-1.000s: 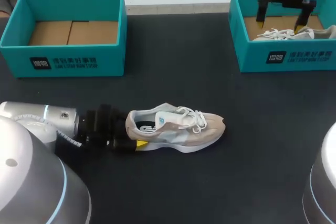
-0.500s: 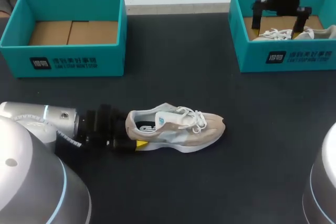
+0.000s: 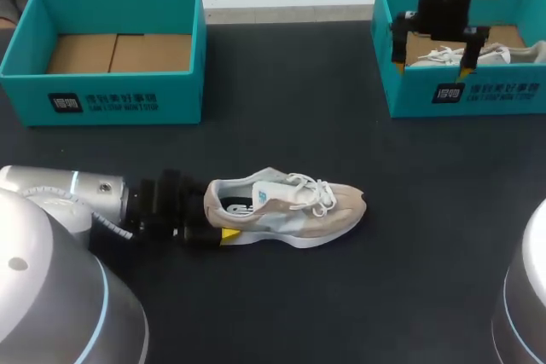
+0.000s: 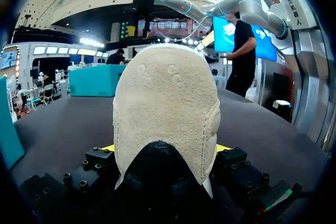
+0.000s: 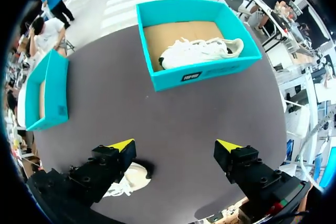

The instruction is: Take the shoe out of the shoebox, open the shoe tongue, remove and reinsert the insole, then place the shoe into the shoebox

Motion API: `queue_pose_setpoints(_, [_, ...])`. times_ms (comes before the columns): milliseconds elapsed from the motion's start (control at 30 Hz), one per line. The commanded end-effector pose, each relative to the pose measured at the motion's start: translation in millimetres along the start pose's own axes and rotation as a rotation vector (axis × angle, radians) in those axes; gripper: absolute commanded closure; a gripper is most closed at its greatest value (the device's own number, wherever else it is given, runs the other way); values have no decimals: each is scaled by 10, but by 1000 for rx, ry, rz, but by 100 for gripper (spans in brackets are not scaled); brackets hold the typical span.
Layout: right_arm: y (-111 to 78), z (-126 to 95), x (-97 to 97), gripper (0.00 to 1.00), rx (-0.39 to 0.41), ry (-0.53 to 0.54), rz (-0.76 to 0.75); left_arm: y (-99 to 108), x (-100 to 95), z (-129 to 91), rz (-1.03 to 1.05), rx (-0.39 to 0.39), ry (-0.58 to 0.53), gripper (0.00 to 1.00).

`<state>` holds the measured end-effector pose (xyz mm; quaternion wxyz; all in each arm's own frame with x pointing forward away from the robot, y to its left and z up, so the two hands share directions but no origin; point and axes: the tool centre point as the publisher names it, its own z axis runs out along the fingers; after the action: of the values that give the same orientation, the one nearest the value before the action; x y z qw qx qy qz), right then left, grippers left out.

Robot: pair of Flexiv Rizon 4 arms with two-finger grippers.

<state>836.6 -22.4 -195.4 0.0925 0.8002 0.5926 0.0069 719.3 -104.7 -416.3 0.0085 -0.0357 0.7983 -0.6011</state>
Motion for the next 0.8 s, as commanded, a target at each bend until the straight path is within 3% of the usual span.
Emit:
queue_pose_setpoints(33, [-347, -53, 273, 0, -41, -51, 19, 35, 18, -2, 0, -2, 0, 100])
queue_pose_setpoints(233, [-690, -92, 673, 0, -55, -68, 4, 35, 18, -2, 0, -2, 0, 100])
queue_pose_setpoints(500, [-992, -120, 1069, 0, -70, -60, 15, 35, 18, -2, 0, -2, 0, 100])
queue_pose_setpoints(567, [-1050, -102, 1158, 0, -75, -101, -2, 35, 18, -2, 0, -2, 0, 100])
queue_pose_setpoints(800, [-1423, -91, 1542, 0, -82, -51, -62, 35, 18, -2, 0, -2, 0, 100])
